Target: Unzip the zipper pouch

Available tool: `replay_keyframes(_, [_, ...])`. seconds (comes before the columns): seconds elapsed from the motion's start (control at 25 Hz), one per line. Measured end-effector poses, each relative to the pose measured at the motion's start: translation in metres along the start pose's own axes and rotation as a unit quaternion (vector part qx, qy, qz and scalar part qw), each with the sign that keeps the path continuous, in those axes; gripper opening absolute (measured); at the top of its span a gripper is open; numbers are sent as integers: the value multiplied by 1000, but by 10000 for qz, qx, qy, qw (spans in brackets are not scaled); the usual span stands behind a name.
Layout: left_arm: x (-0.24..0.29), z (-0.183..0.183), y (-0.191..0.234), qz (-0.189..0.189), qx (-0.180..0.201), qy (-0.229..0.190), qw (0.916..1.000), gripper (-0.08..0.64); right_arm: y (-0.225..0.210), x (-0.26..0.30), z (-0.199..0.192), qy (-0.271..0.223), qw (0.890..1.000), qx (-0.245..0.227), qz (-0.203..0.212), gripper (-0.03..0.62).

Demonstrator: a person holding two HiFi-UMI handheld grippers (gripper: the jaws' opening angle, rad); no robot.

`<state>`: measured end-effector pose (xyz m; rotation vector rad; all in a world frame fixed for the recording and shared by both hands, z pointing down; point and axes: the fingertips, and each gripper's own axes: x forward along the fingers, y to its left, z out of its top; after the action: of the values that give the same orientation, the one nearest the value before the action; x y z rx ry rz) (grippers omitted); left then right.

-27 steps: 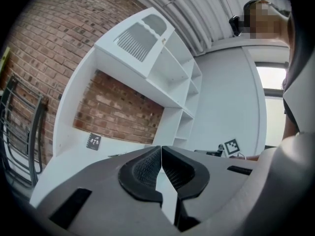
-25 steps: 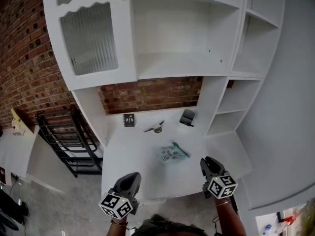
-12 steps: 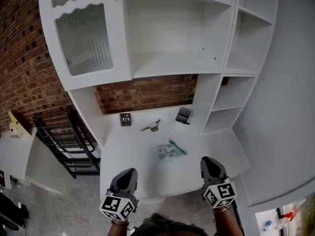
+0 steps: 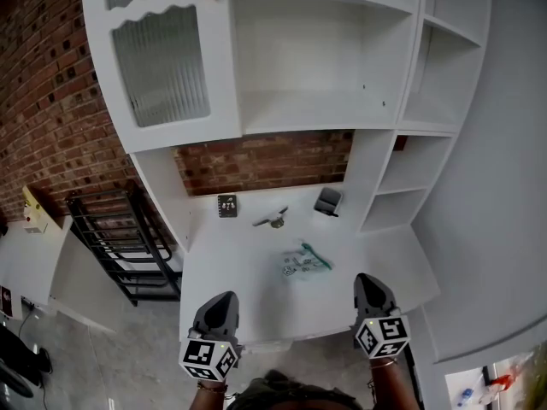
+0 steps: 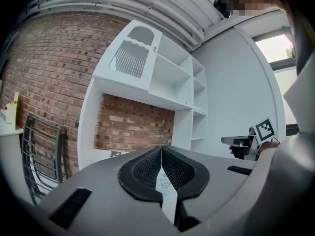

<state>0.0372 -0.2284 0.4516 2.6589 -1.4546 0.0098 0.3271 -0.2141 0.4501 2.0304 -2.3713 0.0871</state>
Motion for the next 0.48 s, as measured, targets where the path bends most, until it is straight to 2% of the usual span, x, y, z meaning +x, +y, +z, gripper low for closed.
replay_keyframes(0.48, [-6, 3, 13, 500, 229, -96, 9984, 5, 19, 9, -13, 213, 9994, -250, 121, 2])
